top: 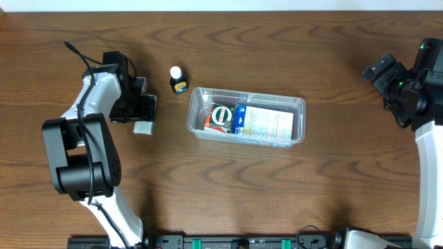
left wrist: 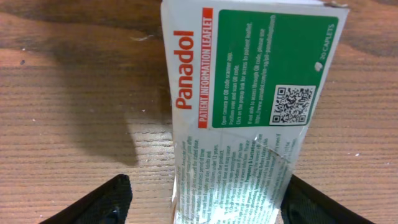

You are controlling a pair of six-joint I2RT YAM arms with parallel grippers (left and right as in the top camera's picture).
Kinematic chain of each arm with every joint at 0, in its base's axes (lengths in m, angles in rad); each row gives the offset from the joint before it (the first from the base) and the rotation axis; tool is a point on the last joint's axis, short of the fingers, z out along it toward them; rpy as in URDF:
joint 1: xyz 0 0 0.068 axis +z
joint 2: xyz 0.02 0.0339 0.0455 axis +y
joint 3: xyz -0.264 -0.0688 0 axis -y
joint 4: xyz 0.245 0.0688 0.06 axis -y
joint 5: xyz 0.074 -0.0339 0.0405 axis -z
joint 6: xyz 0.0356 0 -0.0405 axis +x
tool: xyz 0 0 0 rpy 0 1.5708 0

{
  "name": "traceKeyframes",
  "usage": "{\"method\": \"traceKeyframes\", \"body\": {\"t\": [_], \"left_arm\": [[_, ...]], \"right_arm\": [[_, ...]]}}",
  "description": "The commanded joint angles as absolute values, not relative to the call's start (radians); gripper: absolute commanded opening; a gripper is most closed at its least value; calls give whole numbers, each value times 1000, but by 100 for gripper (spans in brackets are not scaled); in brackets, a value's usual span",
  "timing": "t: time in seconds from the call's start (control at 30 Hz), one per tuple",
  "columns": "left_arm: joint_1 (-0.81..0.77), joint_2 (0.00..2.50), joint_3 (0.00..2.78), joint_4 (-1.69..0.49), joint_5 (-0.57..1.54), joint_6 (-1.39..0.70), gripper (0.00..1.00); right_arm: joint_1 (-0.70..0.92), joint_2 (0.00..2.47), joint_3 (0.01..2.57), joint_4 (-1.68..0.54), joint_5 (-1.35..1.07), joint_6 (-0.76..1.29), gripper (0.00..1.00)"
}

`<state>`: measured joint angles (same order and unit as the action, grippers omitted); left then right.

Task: Pack container
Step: 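Move the left gripper to the white Panadol box and grasp it, then lift the Panadol box with the left gripper over the container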

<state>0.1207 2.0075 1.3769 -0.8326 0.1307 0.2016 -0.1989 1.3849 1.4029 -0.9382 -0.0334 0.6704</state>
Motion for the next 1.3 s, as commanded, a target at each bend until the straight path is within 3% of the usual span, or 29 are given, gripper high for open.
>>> {"method": "traceKeyframes", "body": {"t": [0.0,0.37,0.6,1.03,1.27], "left_arm": [[105,2021,1378,-834,122,181,68],[42,2022,1378,-820,110,162,66],[42,2022,1378,-824,111,144,47],[43,1927,1470,-956,131,91,46],[42,1735,1610,-1089,285,92,46]], "right_arm": [[-205,1388,1404,-939,-27,680,99],[-205,1388,1404,-939,-27,680,99],[-205,1388,1404,-939,-27,680,99],[-205,1388,1404,-939,-27,680,99],[-205,1388,1404,-939,-27,680,99]]}}
